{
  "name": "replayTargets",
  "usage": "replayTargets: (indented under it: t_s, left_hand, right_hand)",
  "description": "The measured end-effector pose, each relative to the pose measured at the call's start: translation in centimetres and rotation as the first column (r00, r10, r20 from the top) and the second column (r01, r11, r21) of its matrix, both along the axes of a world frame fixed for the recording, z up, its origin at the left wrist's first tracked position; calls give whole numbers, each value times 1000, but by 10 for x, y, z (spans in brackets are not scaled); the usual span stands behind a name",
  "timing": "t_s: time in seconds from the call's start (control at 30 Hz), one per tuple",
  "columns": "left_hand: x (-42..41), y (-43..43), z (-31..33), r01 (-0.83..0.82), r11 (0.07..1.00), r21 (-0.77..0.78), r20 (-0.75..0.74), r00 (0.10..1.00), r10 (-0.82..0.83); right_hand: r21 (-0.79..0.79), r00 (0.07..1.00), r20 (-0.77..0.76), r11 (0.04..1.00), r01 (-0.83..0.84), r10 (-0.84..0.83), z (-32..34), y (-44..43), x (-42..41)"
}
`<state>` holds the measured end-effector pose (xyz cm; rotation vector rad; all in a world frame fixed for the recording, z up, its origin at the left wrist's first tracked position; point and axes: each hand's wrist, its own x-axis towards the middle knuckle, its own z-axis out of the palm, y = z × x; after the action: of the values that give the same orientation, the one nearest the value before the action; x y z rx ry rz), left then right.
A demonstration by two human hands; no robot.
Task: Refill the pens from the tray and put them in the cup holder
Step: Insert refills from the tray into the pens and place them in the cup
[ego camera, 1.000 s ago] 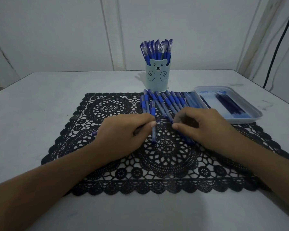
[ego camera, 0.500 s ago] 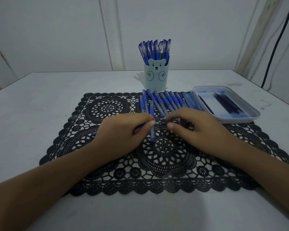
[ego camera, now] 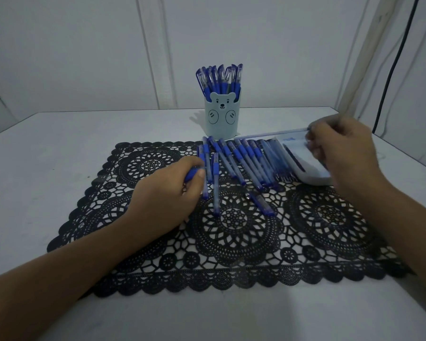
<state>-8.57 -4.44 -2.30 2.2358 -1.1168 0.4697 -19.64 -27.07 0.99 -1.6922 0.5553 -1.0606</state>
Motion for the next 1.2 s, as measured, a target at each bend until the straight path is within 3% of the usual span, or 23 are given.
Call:
replayTargets:
  t_s: [0.1,0.2,0.3,0.4,0.53,0.63,0.73,1.0,1.2]
  left_hand:
    - [0,1,0,-4,1000,-25,-43,999,3]
    - [0,1,0,22,999,-31,-32,999,-23]
    - [1,1,-1,58,997,-41,-21,998,-59]
    - [3,2,-3,92,993,-70,8,996,-92]
    - [6,1,-3,227,972,-64,109,970,-219]
    - [7,0,-2,299,954,-26,195,937,-289]
    - [7,1,-3,326,945,4,225,921,-319]
    - [8,0,-5,343,938,42,239,908,-343]
    - [8,-2,-5,339,939,49,244,908,-341]
  right_hand:
    - [-384,972,-77,906,178,-223,-5,-3,-3]
    - [-665,927,-244,745,53,-283,-17,-1,2]
    - [-780,853,-407,610,-139,-326,-28,-5,8]
    - [-818,806,-456,534,-212,-378,-32,-6,8]
    - [-760,833,-389,648,-50,-392,-22,-18,8]
    - [-665,702,-565,742,-78,-433,-18,-37,6]
    - [-544,631,-699,823,-164,-336,-17,-43,2]
    - [-488,612,-748,839,-242,-259,-12,-43,3]
    - [-555,533,-756,803,-218,-378,-16,-40,14]
